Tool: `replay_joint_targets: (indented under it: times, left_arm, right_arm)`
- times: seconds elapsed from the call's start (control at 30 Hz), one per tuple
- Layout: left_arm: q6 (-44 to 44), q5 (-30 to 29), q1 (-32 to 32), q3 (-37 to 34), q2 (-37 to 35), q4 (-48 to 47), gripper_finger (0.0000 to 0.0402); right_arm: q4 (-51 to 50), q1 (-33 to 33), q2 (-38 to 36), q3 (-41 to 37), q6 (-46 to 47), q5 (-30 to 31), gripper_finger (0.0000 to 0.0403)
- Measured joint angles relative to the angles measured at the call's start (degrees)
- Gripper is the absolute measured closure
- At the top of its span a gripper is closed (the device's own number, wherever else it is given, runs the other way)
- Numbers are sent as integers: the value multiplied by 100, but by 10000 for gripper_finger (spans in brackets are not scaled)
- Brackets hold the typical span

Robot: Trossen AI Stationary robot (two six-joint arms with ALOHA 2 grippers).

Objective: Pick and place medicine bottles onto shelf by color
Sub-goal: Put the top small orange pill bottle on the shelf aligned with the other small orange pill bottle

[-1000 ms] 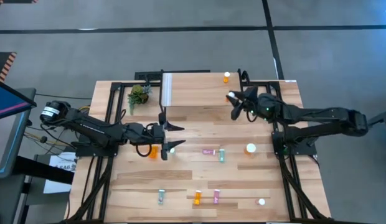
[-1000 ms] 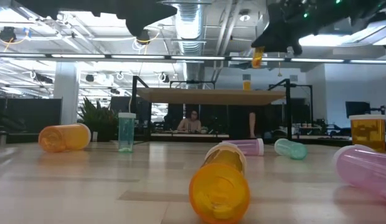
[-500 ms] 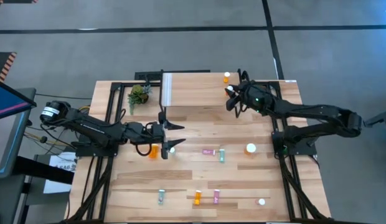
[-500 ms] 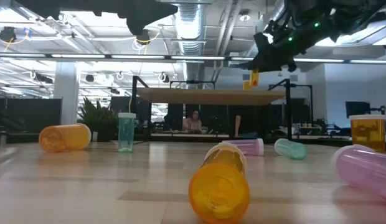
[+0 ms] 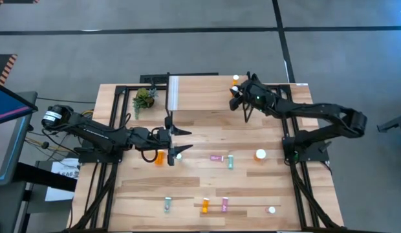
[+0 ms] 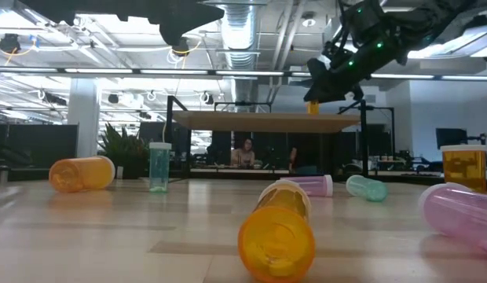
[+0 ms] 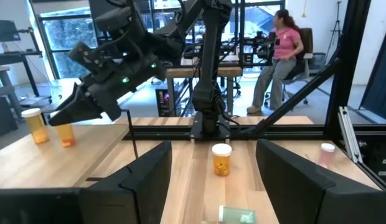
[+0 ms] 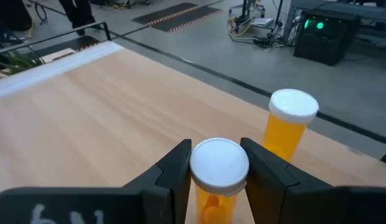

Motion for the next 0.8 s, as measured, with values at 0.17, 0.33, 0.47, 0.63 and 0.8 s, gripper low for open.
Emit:
replay_joint_targets:
  times: [0.17, 0.33, 0.47, 0.63, 0.8]
  left_arm:
    - [0, 2, 0, 0, 0, -1, 180]
    - [-1, 4, 0, 0, 2, 0, 180]
    - [-2, 6, 0, 0, 2, 0, 180]
    - [-2, 6, 0, 0, 2, 0, 180]
    - [-2, 6, 0, 0, 2, 0, 180]
  right_arm:
    - [-34, 0, 127, 106, -46, 2, 252]
    - [-93, 0, 122, 151, -102, 2, 251]
    - [-131, -37, 108, 155, -109, 13, 256]
    - [-265, -105, 99, 167, -115, 37, 259]
    - [-343, -109, 95, 171, -113, 41, 254]
